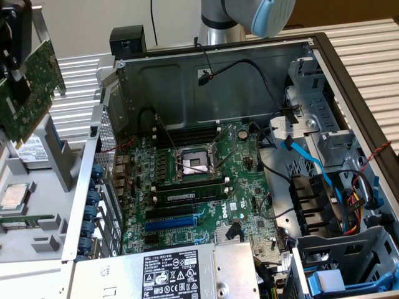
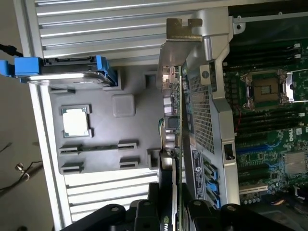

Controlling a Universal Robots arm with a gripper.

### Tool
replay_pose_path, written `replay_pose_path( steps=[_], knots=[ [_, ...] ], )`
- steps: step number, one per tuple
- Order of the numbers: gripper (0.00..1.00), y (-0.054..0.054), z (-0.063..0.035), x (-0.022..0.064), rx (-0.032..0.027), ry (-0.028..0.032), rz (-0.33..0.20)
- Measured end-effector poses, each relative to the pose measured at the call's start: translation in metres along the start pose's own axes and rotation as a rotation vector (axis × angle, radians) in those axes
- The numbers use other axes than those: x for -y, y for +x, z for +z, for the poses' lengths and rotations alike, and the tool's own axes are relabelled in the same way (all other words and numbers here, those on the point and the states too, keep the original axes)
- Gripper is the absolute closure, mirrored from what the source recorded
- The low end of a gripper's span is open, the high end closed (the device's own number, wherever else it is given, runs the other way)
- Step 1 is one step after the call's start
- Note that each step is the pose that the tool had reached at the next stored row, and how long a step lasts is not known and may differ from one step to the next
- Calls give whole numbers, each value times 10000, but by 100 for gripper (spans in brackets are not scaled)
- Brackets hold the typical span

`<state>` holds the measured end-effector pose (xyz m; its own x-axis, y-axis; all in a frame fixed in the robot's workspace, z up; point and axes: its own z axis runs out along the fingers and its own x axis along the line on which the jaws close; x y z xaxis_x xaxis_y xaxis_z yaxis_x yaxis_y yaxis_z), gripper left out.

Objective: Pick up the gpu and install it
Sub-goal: 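Pick up the gpu and move the gpu toward the slot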

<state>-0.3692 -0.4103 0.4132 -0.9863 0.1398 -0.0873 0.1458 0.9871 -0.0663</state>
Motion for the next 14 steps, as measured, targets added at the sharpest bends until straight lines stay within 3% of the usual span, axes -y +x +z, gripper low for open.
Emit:
replay_pose_path(
  steps=[9,12,14],
  knots=[
    [73,-37,-399,38,17,-15,-70],
    [73,-59,-526,60,14,-66,-176],
    [73,-76,-582,67,10,-184,-295]
  ],
)
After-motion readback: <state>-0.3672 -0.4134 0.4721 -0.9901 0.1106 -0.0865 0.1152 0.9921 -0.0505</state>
